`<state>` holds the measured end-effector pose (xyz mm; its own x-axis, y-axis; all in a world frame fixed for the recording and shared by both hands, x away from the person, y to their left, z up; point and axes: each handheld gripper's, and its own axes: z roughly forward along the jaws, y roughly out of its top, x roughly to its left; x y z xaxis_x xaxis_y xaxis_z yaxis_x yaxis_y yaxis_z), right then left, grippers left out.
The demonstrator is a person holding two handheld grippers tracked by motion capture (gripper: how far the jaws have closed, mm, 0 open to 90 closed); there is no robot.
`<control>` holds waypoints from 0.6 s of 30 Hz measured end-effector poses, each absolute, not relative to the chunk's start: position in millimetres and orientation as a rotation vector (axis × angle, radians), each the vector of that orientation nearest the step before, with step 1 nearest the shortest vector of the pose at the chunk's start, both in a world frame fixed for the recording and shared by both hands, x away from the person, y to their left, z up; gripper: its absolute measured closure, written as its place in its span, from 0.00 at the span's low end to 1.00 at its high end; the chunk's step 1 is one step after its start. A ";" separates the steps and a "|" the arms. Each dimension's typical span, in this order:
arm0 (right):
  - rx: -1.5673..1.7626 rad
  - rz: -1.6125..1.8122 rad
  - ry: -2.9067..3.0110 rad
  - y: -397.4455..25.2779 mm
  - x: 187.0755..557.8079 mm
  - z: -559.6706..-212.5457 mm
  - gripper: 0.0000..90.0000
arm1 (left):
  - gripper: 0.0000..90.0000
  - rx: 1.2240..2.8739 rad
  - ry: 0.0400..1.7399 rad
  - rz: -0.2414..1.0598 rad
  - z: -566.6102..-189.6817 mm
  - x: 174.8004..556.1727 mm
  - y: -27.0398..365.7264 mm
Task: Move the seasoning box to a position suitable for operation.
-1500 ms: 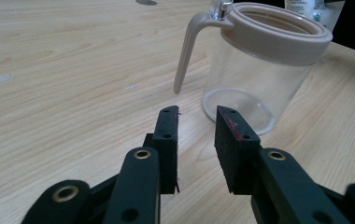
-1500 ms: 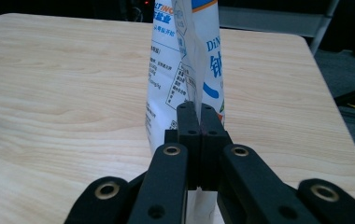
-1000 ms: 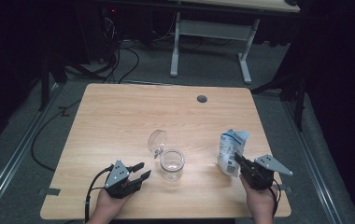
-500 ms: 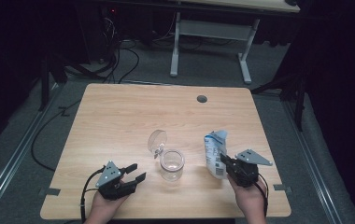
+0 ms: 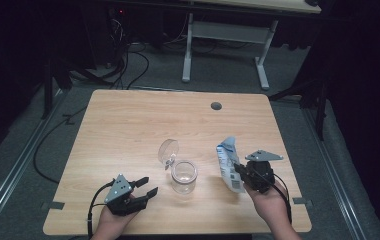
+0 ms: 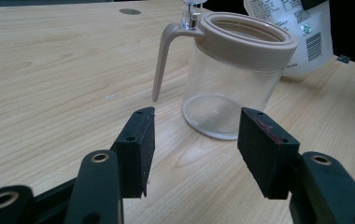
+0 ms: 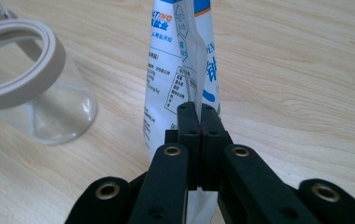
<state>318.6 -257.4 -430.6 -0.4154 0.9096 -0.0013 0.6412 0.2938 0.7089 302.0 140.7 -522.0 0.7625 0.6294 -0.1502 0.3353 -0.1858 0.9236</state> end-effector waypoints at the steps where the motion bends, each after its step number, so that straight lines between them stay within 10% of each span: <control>1: 1.387 0.884 2.180 -257.4 319.4 -428.9 1.00 | 0.51 1.794 0.751 0.315 -522.1 302.0 140.9; 18: 1.382 0.688 2.379 -252.5 332.2 -410.4 1.00 | 0.48 1.847 0.688 0.345 -525.5 299.0 135.3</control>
<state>332.2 -252.5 -410.4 -0.4898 0.8716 -0.0212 0.7257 0.4211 0.5440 299.0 135.3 -525.5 0.7906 0.6061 -0.0872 0.2931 -0.2494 0.9230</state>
